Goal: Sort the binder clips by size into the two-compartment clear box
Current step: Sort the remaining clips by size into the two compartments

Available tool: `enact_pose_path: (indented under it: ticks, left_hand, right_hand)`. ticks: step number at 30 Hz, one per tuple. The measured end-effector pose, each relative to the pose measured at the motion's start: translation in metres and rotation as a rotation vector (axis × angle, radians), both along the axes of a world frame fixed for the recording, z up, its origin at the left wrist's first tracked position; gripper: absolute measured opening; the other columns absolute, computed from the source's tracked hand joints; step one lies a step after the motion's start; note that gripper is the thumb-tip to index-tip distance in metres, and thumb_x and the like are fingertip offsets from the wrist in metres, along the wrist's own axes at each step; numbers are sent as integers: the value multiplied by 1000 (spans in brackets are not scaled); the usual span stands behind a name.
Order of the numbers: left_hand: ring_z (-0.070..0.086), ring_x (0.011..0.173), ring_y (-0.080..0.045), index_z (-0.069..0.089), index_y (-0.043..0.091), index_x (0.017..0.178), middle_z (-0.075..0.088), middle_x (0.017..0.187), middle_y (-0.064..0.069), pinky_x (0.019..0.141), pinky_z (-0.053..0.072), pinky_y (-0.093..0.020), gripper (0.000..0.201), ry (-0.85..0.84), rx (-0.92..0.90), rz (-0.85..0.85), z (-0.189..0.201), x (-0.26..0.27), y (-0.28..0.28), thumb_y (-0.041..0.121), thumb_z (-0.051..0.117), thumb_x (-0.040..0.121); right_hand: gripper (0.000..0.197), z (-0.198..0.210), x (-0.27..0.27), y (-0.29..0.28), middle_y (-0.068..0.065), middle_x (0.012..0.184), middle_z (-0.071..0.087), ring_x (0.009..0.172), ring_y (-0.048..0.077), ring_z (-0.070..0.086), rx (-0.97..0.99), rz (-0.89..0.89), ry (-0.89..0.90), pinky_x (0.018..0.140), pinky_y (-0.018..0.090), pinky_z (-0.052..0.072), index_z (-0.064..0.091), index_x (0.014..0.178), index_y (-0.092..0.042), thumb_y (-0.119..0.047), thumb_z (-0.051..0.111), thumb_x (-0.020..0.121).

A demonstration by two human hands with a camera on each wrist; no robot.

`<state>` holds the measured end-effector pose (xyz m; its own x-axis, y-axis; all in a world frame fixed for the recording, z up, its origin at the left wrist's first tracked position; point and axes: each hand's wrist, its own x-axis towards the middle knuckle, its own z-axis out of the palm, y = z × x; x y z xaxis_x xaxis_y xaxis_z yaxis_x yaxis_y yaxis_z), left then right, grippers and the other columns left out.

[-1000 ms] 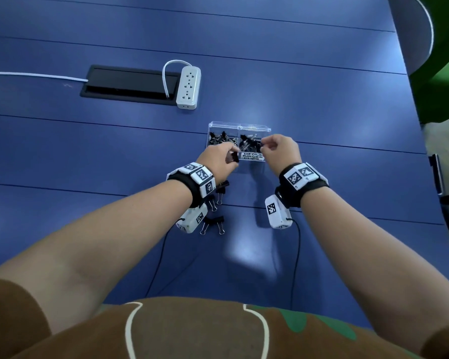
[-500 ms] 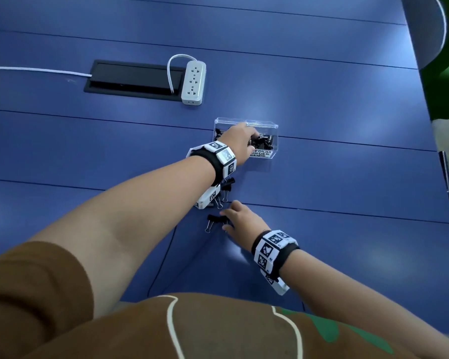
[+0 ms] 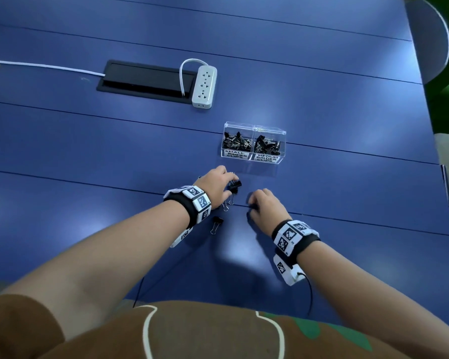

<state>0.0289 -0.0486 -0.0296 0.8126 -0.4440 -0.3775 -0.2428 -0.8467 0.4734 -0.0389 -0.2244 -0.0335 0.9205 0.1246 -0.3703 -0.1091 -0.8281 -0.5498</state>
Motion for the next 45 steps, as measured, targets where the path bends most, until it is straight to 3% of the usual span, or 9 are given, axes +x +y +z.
enact_pose_path:
  ticks: [4, 9, 17, 20, 25, 33, 38, 41, 45]
  left_hand:
    - [54, 107, -30, 54, 15, 120, 49, 117, -10, 91, 49, -45, 37, 26, 14, 47, -6, -5, -4, 25, 64, 86]
    - [53, 105, -28, 56, 13, 111, 52, 113, -10, 89, 49, -44, 25, 27, -8, 73, -7, -9, -5, 22, 62, 88]
    - [55, 96, -28, 55, 10, 107, 58, 107, -10, 84, 50, -42, 17, -60, -127, 176, -1, -11, 8, 18, 49, 93]
    - [55, 92, -28, 56, 10, 104, 57, 104, -11, 80, 51, -41, 14, -82, -143, 199, 2, -12, 12, 13, 49, 92]
    - [58, 88, -34, 55, 9, 101, 55, 109, -12, 79, 51, -44, 14, -63, -130, 210, 2, -14, 8, 7, 48, 89]
    - [57, 88, -34, 48, 9, 112, 46, 112, -14, 74, 50, -47, 26, -26, 30, 17, 0, -20, -13, 1, 46, 87]
    - [54, 96, -37, 50, 10, 113, 45, 110, -15, 80, 51, -48, 24, -32, 81, -17, -7, -26, -21, 14, 49, 89]
    - [53, 99, -34, 51, 9, 110, 44, 113, -14, 84, 51, -47, 26, -27, 101, -49, -9, -24, -22, 26, 55, 91]
    - [54, 91, -35, 53, 8, 102, 47, 108, -15, 82, 52, -47, 16, -22, 111, -103, -9, -17, -24, 14, 57, 88]
  right_hand:
    - [13, 15, 33, -16, -1, 91, 54, 79, 16, 51, 10, -154, -108, 84, 30, 46, 62, 89, -15, -8, 55, 82]
    - [13, 44, 91, -34, 1, 89, 64, 75, 17, 56, 28, -280, -207, 74, 23, 44, 61, 93, -17, -9, 54, 86]
    - [26, 48, 109, -17, 12, 114, 59, 103, 28, 57, -22, -121, -271, 94, 35, 47, 62, 108, -11, -4, 49, 87]
    - [25, 33, 89, 6, 10, 111, 60, 100, 26, 58, -51, 43, -195, 94, 37, 48, 66, 101, -12, -4, 48, 85]
    - [31, 1, 58, 22, 13, 113, 49, 101, 31, 54, -115, 198, 4, 86, 36, 48, 62, 116, -17, -12, 57, 85]
    - [14, -2, 37, 3, 13, 105, 50, 84, 26, 52, -41, 33, -38, 81, 36, 49, 63, 96, -7, -9, 59, 82]
    - [10, 25, 53, -16, 5, 97, 52, 80, 17, 50, 74, -182, -208, 78, 22, 39, 64, 87, -9, -9, 60, 78]
    - [10, 38, 78, -30, 1, 94, 47, 77, 17, 47, 65, -247, -296, 78, 24, 41, 64, 88, -9, -9, 60, 78]
    - [20, 43, 102, -41, 6, 103, 47, 79, 18, 49, 26, -251, -267, 84, 26, 43, 63, 103, -11, -16, 61, 84]
